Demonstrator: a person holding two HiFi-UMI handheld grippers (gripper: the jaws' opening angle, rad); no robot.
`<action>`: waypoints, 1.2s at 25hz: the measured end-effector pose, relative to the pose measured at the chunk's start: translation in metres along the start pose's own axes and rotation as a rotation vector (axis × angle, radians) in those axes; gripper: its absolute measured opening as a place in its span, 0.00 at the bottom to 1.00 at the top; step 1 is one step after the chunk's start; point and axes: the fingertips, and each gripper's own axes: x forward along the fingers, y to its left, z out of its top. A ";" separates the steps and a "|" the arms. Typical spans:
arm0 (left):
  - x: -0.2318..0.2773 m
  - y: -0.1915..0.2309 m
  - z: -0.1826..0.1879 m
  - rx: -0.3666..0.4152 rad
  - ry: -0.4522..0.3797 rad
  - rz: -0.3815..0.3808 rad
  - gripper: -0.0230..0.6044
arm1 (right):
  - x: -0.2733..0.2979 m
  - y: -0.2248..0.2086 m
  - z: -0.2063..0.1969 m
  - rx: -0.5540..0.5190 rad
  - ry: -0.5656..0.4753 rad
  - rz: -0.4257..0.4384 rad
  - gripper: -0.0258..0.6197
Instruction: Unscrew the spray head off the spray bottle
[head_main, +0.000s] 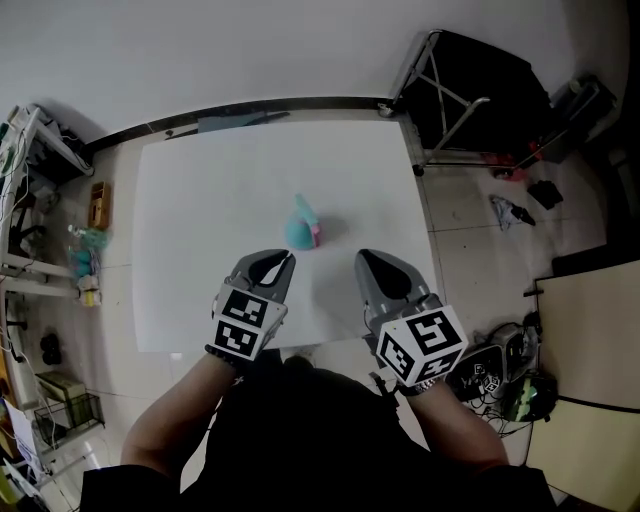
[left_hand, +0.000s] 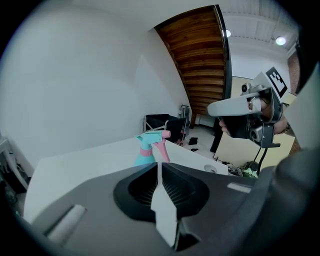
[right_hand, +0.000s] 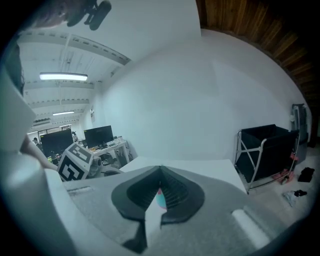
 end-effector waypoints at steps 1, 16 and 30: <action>0.003 0.000 -0.001 0.002 0.006 -0.002 0.11 | 0.000 -0.001 0.000 -0.001 0.004 -0.003 0.03; 0.046 0.013 -0.021 -0.013 0.070 -0.062 0.35 | 0.016 -0.006 -0.006 -0.002 0.073 -0.062 0.03; 0.081 0.022 -0.040 0.007 0.094 -0.100 0.65 | 0.028 -0.005 -0.010 0.013 0.106 -0.097 0.03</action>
